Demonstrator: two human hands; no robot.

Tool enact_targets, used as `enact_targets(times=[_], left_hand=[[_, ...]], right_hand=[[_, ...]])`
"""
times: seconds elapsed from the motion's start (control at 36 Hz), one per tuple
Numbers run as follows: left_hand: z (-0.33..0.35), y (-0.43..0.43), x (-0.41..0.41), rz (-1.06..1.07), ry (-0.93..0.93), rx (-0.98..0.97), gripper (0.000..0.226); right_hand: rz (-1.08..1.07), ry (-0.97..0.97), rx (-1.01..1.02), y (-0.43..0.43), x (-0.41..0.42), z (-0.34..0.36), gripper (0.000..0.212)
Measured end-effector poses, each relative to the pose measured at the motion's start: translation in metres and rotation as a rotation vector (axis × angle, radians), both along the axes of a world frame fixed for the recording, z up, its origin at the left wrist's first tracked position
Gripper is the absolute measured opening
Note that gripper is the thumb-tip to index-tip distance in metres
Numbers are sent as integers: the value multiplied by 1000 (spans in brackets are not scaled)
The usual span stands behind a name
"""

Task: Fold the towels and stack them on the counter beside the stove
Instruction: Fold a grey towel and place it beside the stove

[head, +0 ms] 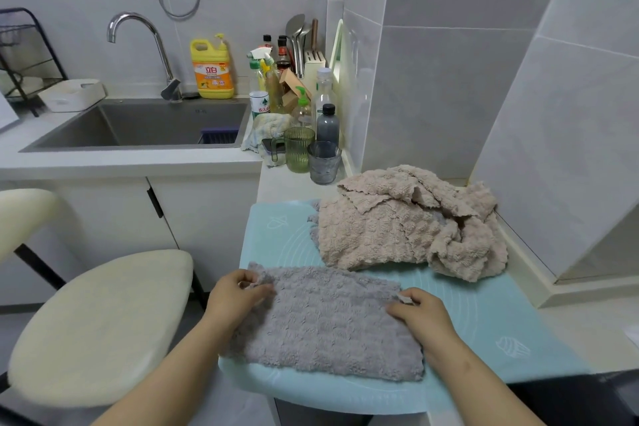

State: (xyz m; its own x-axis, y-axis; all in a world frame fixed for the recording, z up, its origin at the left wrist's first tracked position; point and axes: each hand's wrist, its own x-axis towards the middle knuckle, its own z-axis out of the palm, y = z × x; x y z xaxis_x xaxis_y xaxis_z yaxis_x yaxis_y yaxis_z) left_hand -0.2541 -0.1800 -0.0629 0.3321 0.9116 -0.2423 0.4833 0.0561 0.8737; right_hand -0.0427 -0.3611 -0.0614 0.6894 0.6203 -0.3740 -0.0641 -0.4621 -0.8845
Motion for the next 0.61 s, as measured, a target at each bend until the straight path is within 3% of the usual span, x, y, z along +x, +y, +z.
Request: enact_targets(times=[0.14,0.28,0.39,0.61], left_hand=[[2,2,-1,34,-99,-97,20],[0,2,-1,18,-113,-79,23],[-2,3,-2,-52,-13,-62,14],[-7,6,-3,-81,75,-8,14]], right_hand=[[-31,190,49,6,-2,-2,13],[-25,115,30,7,-2,-4,17],[-6,31,-12,11,-2,-3,18],[20,30,-44,18,6,-5,13]])
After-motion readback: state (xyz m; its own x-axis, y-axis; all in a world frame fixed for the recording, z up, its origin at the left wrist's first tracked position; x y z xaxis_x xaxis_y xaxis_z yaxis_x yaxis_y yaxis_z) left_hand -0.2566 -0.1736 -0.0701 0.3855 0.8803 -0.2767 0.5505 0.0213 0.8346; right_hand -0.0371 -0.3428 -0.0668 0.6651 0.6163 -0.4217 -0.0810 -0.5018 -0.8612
